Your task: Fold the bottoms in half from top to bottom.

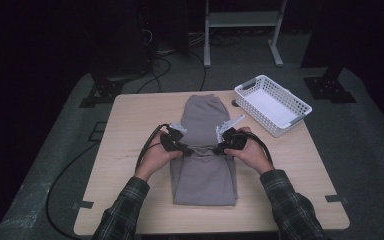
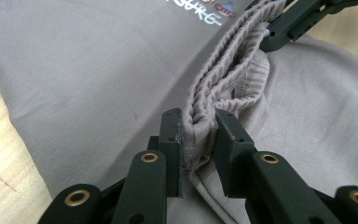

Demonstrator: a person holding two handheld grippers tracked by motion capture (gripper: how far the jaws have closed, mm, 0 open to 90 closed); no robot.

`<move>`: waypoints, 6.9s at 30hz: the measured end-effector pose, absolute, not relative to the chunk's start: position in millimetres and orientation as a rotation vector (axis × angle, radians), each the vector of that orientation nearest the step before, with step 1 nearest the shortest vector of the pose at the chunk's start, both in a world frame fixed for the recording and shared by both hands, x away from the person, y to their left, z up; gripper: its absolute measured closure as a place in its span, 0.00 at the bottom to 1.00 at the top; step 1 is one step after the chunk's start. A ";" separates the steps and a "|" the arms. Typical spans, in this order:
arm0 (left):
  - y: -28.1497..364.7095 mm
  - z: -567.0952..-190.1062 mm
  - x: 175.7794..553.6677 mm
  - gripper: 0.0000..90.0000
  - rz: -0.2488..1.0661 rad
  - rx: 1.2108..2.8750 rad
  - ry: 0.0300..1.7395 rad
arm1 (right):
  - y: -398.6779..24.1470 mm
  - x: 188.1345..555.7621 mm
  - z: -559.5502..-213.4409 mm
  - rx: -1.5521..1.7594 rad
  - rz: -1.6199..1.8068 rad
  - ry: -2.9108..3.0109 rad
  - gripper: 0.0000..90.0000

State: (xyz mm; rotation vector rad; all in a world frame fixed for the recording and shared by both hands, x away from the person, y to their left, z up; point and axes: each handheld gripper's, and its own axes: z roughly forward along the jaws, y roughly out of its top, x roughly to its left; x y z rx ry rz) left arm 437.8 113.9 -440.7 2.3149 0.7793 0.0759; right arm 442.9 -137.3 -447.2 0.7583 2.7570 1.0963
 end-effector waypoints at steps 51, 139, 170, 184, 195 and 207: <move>162.9 -437.5 336.0 0.53 0.210 2.250 0.582 | -196.8 344.5 -440.8 0.732 1.257 2.628 0.54; 141.7 -467.6 299.5 0.69 0.200 2.392 0.380 | -176.3 298.4 -473.5 0.528 1.120 2.736 0.91; 139.1 -452.9 254.0 0.93 -0.058 2.442 0.390 | -174.5 255.1 -461.7 0.452 1.064 2.971 0.94; 147.8 -407.1 272.7 0.93 0.092 2.341 0.429 | -180.8 268.2 -422.6 0.435 1.190 2.848 0.94; 149.9 -384.8 321.2 0.93 0.265 2.232 0.514 | -181.5 318.8 -397.4 0.527 1.233 2.682 0.94; 149.8 -405.6 364.6 0.93 0.300 2.203 0.659 | -173.4 371.9 -409.7 0.660 1.214 2.626 0.94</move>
